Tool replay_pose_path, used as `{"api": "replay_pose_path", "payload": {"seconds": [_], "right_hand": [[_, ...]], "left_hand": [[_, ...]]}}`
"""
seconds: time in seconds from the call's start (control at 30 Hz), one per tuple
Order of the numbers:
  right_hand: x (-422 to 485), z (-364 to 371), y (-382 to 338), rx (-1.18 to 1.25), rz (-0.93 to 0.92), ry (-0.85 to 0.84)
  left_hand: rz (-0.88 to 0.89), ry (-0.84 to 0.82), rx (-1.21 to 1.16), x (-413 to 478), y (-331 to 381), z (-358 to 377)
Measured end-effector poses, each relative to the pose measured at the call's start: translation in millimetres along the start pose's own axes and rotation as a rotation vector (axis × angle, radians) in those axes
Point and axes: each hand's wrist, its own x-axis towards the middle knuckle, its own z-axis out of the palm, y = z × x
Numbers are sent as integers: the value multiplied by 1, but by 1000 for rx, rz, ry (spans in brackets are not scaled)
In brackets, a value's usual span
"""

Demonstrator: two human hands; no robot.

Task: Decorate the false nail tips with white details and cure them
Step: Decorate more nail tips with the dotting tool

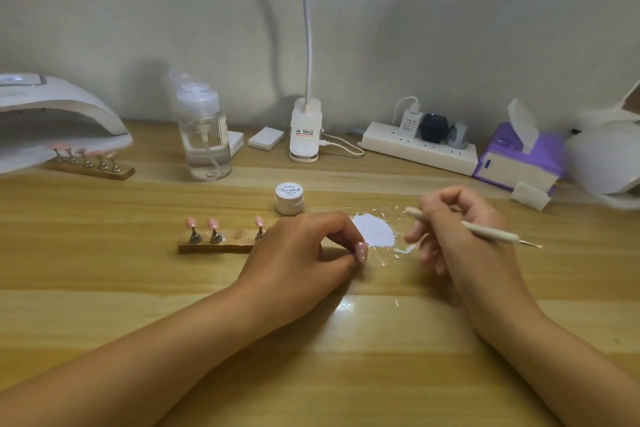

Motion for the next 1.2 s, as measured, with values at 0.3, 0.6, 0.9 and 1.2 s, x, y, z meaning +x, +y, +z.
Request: {"api": "replay_pose_path", "payload": {"seconds": [0.3, 0.6, 0.9, 1.2], "right_hand": [[4, 2, 11, -293, 77, -72], [2, 3, 8, -416, 65, -91], [0, 2, 3, -254, -4, -19], [-14, 13, -11, 177, 137, -94]], "left_hand": [[8, -7, 21, 1, 2, 0], [40, -1, 34, 0, 1, 0], [26, 21, 67, 0, -1, 1], [17, 22, 19, 1, -3, 1]]}}
